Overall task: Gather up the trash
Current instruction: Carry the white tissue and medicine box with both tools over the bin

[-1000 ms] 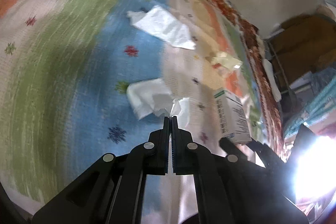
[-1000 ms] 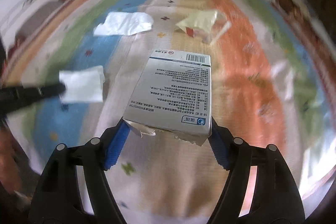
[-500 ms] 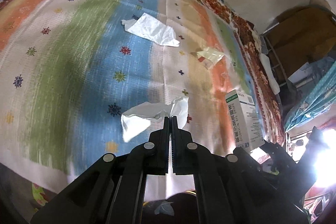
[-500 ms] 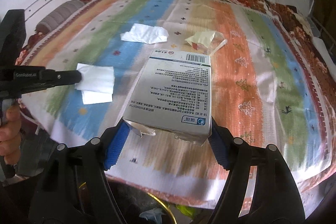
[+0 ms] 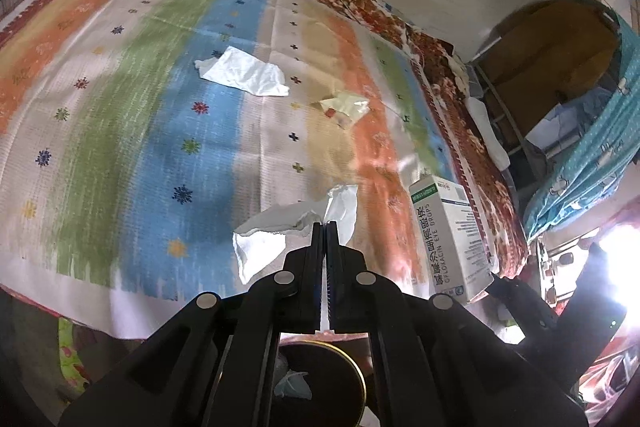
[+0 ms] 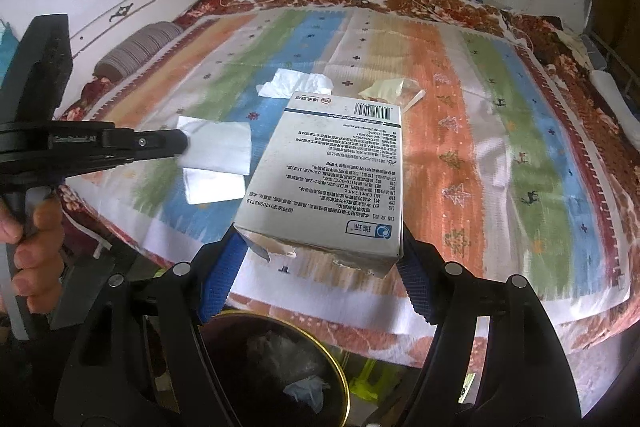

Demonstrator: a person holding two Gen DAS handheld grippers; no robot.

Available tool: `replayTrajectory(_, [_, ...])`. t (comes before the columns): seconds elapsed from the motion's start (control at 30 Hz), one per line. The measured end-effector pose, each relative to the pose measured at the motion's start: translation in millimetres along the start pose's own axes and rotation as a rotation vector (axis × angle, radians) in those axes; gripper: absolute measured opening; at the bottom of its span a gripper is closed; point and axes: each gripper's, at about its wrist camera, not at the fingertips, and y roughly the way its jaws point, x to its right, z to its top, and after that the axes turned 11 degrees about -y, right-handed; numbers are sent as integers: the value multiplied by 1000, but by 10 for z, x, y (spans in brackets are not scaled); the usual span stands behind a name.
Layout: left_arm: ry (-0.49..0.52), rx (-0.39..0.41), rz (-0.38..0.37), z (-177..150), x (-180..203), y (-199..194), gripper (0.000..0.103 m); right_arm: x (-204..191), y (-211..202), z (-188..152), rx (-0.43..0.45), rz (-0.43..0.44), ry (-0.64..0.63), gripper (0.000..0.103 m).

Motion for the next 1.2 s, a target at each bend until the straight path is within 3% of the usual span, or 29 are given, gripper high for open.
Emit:
replayTrajectory(0.6, [96, 67, -84, -462, 427, -670, 1, -120, -698, -316, 83, 70, 15, 67])
replayTrajectory(1.2, [73, 26, -71, -1046, 375, -889, 1, -294, -1036, -813, 91, 100, 19, 67])
